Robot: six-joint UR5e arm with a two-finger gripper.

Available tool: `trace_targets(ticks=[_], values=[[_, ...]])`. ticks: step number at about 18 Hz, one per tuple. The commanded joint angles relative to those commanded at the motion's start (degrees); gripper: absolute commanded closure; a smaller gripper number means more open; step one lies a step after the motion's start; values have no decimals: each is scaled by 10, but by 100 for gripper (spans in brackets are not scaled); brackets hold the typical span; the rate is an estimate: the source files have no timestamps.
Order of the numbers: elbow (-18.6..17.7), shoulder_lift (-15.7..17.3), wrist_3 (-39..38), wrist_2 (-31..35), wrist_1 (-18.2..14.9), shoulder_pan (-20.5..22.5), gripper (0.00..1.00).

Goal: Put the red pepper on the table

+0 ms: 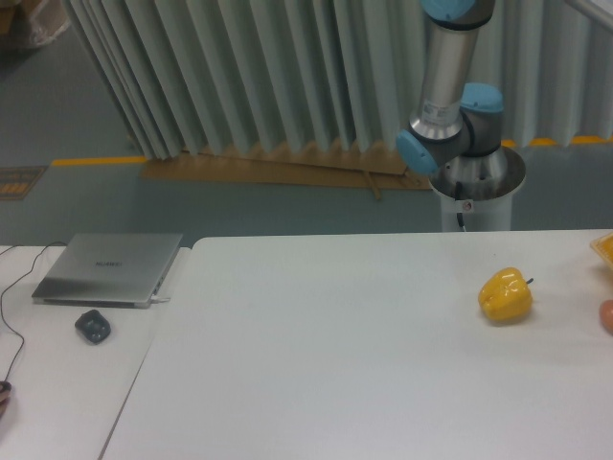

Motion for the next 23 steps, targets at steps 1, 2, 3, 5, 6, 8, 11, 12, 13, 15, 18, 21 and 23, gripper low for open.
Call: trace_targets(ticks=[1,2,3,5,6,8,11,12,13,15,18,21,23], values=[[-1,0,-3,-1,0,-2,0],[-4,-1,-5,-1,-1,-4,0],[-7,-4,-5,-1,-1,-4,0],[-10,-11,-4,-10,-1,-5,0],[-15,-13,-4,-15,-1,-5,0],[-17,-15,-5,-16,-1,-4,0],[-19,-22,-3,-16,0,-4,0],[-18,-23,-1,-16,0,-2,0],[-18,-24,0,-15,0,0,0],[-16,-24,0,-15,0,3,0],[-14,-27,0,-14,0,4,0],[-11,-34,-1,-14,1,4,0],[-11,-37,-2,-14,1,4,0]])
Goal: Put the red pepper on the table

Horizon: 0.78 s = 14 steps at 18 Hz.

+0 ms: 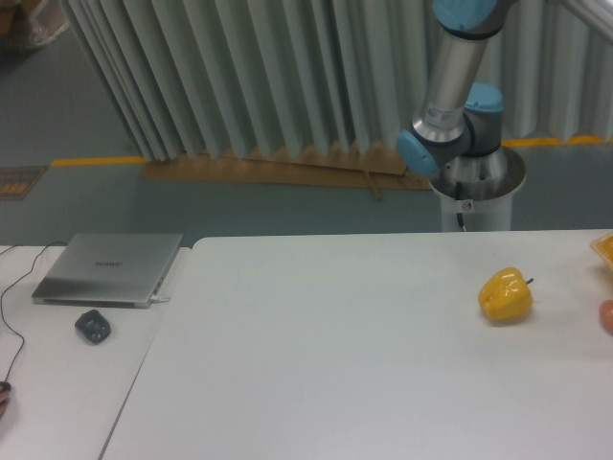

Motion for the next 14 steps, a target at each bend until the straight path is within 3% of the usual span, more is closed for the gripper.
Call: trace_targets(ticks=[13,14], values=[[0,-16,-4,-1,0,-1,0],[0,-15,-5,-1,0,-1,4]])
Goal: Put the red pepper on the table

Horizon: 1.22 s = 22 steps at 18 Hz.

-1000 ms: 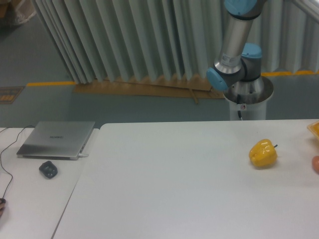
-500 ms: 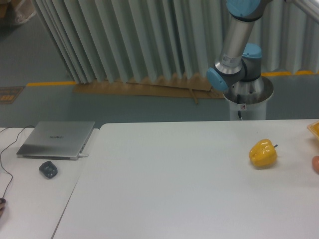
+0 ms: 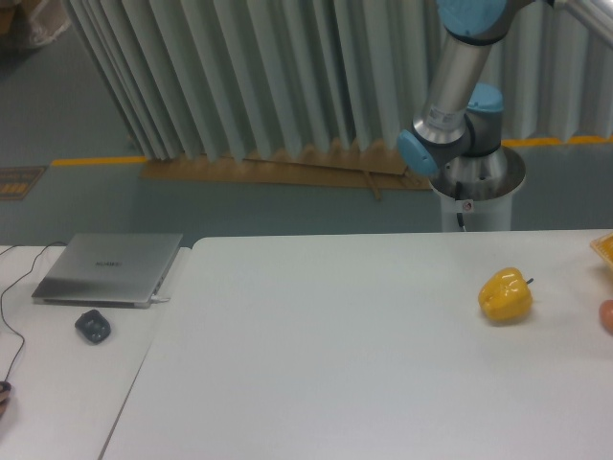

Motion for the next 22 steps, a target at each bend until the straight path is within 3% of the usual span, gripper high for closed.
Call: trace_targets(ticks=[1,5,22], values=[[1,0,0,0,0,0,23],[3,1,2,2,0,1,44],[15,17,6,0,-7,7,48]])
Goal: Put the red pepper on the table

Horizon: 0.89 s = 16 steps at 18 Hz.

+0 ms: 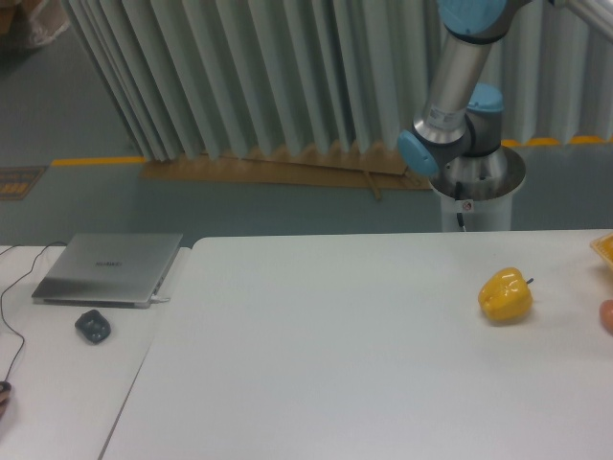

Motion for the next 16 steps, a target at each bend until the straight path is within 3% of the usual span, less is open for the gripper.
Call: trace_targets(ticks=[2,8,16], values=[[0,1,-1,0,0,0,56],[0,6,-1,1,-4,0,56],[18,24,-6,-5,-51,-3,56]])
